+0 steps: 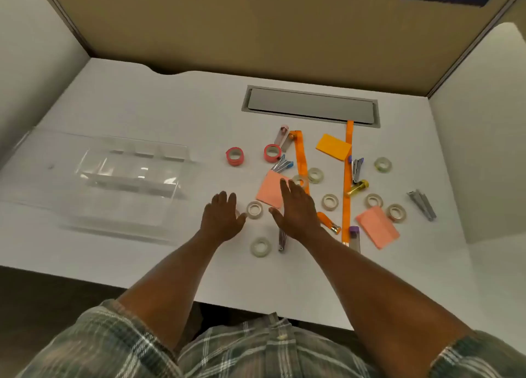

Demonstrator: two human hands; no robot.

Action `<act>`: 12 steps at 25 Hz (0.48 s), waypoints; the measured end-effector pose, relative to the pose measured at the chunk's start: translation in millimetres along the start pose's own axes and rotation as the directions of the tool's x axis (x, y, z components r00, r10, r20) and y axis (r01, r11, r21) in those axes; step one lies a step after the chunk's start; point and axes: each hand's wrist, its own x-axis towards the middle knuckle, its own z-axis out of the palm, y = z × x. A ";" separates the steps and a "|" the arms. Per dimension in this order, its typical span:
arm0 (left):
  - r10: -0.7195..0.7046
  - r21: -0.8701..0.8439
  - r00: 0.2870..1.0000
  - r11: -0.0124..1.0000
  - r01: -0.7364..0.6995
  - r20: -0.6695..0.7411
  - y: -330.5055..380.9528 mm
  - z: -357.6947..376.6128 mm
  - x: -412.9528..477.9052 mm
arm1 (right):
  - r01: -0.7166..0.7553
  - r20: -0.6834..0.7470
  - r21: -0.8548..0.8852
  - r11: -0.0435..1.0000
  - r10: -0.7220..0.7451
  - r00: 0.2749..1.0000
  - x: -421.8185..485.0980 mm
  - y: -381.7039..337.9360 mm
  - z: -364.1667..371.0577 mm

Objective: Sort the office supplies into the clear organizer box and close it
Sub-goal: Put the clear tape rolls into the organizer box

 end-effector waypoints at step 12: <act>0.184 -0.039 0.962 0.983 -0.180 0.202 -51.0 -16.3 15.7 | 0.093 0.156 -0.153 0.984 -0.069 0.985 22.1 -67.8 46.5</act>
